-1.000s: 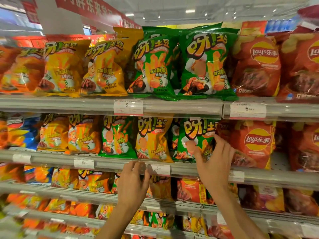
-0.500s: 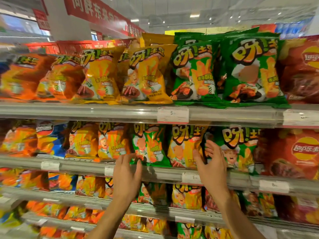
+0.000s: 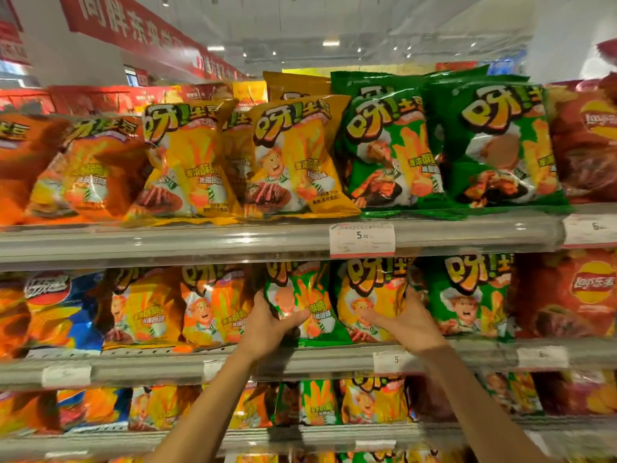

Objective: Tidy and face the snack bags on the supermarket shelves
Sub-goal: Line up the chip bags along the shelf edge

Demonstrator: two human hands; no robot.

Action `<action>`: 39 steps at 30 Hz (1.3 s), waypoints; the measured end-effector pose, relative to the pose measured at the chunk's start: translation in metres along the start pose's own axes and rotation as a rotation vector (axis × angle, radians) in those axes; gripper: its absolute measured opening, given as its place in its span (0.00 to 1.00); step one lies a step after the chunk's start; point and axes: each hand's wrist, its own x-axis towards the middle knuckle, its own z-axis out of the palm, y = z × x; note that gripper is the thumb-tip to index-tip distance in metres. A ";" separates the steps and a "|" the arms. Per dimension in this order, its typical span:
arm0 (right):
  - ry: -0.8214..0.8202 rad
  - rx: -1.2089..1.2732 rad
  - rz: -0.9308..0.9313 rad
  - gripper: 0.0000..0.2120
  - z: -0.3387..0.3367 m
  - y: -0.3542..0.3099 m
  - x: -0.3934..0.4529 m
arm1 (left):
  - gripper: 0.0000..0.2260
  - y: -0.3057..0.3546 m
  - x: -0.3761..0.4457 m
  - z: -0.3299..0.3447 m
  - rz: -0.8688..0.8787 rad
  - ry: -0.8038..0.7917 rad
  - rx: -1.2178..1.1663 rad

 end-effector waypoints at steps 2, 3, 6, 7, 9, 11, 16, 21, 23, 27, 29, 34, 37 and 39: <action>-0.045 0.016 -0.003 0.59 -0.001 0.000 0.005 | 0.35 -0.003 0.009 -0.005 -0.055 -0.084 0.028; -0.060 0.022 -0.012 0.58 0.000 0.001 0.007 | 0.32 -0.003 0.012 -0.008 -0.062 -0.126 0.027; -0.062 0.028 -0.027 0.51 0.000 0.002 0.008 | 0.31 -0.001 0.021 -0.013 -0.063 -0.207 0.028; -0.053 0.032 -0.029 0.49 0.000 0.002 0.009 | 0.34 -0.001 0.023 -0.014 -0.074 -0.212 0.036; -0.051 0.034 -0.043 0.44 0.000 0.000 0.008 | 0.36 -0.001 0.023 -0.015 -0.085 -0.188 0.029; -0.039 0.029 -0.070 0.38 -0.001 -0.002 0.006 | 0.33 0.001 0.020 -0.016 -0.059 -0.160 0.011; 0.037 -0.034 -0.124 0.32 -0.012 -0.015 0.001 | 0.25 0.007 0.009 -0.021 -0.031 -0.092 -0.116; -0.041 -0.049 -0.112 0.37 -0.034 -0.021 -0.006 | 0.33 0.015 0.000 -0.023 -0.064 -0.047 -0.186; -0.061 -0.052 -0.095 0.36 -0.040 -0.015 -0.015 | 0.34 0.015 -0.002 -0.021 -0.060 -0.041 -0.179; -0.098 -0.056 -0.129 0.28 -0.052 0.004 -0.042 | 0.37 0.015 -0.006 -0.008 -0.078 0.028 -0.149; -0.098 -0.045 -0.121 0.26 -0.059 0.013 -0.053 | 0.40 0.016 -0.007 0.003 -0.074 0.080 -0.137; -0.057 -0.011 -0.021 0.24 -0.081 0.034 -0.078 | 0.40 0.029 -0.008 0.035 -0.041 0.087 -0.168; -0.022 -0.008 -0.040 0.28 -0.099 0.045 -0.094 | 0.31 0.042 -0.007 0.060 -0.005 0.067 -0.165; -0.016 0.015 -0.051 0.31 -0.112 0.050 -0.102 | 0.26 0.049 -0.006 0.078 0.054 0.035 -0.136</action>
